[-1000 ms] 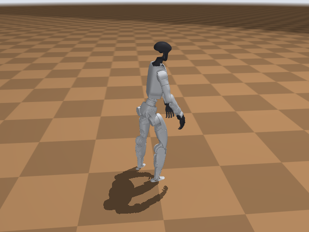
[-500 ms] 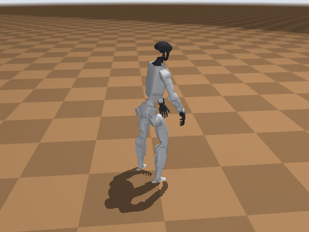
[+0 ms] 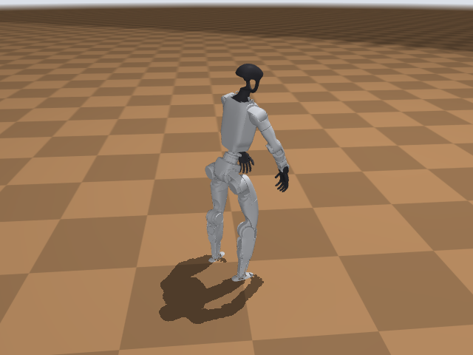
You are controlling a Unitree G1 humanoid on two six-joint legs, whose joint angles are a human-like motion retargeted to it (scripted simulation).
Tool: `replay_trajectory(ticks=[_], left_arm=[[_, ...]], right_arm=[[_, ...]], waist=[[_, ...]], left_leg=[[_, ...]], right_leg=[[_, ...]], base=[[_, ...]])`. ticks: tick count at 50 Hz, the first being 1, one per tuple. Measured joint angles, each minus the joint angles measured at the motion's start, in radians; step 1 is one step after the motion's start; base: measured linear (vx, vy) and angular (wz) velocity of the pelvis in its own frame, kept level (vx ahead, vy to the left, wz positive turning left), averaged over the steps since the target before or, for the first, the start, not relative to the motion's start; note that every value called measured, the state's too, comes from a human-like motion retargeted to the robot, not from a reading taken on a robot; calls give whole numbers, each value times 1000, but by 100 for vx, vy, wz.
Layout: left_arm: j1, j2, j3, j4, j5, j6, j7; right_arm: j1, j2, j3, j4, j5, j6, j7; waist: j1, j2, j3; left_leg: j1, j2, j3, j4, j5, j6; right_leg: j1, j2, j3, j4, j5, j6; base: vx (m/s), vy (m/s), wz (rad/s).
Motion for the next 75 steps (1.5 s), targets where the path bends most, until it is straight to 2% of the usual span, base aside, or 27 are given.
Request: replay_trajectory(ticks=[9,15,20,25,33,40,45,52,60,67,75], left_arm=[[-28,69,-21,-55,61,14,-13],[-57,32,-21,10,146,4,-19],[-62,-32,-21,98,187,-19,-34],[-66,-93,-21,170,176,-50,-45],[-98,-145,23,200,140,-97,-28],[-124,-140,52,143,49,-125,0],[-131,-135,60,101,0,-141,13],[-80,-100,72,74,-37,-143,21],[94,63,176,70,-57,-109,29],[295,293,408,47,-6,-82,-15],[528,450,766,133,146,-72,-64]], right_arm=[[3,-22,0,-9,6,4,-2],[45,-60,-42,3,22,2,-12],[90,-134,-152,-12,42,-13,-27],[170,-242,-335,-38,84,-25,-53],[307,-418,-569,-79,121,-44,-75],[385,-511,-653,-140,141,-67,-71],[392,-537,-629,-199,122,-87,-79],[283,-450,-458,-285,35,-104,-113],[77,-176,-179,-281,-87,-93,-122],[-84,28,-68,-255,-138,-71,-32],[-212,123,-58,-237,-77,-23,79]], waist=[[-22,32,24],[-85,49,64],[-162,61,93],[-237,64,108],[-330,72,119],[-351,66,113],[-339,54,106],[-268,25,100],[-132,-35,88],[-18,-118,72],[103,-196,58]], left_leg=[[13,5,-8,1,-2,6],[32,7,3,2,-10,0],[48,12,20,3,-20,-11],[58,20,33,4,-33,-26],[61,36,31,6,-50,-38],[58,43,28,6,-59,-45],[52,47,29,5,-61,-50],[46,52,30,6,-53,-54],[34,47,19,5,-23,-44],[6,40,6,4,-7,-34],[-46,42,-14,2,-8,-43]], right_leg=[[28,5,-13,-27,3,13],[37,8,-5,-18,-9,13],[36,13,9,0,-24,13],[36,23,19,7,-32,17],[47,42,23,-12,-34,15],[55,52,21,-32,-31,12],[55,55,19,-40,-23,14],[50,56,10,-31,-10,20],[38,45,-4,-9,7,18],[27,36,-18,-13,37,19],[33,42,-55,-85,93,24]], base=[[0,0,0],[0,0,0],[0,0,0],[0,0,0],[5,-1,-6],[0,0,0],[0,0,0],[0,0,0],[-1,0,3],[-2,6,22],[1,7,26]])
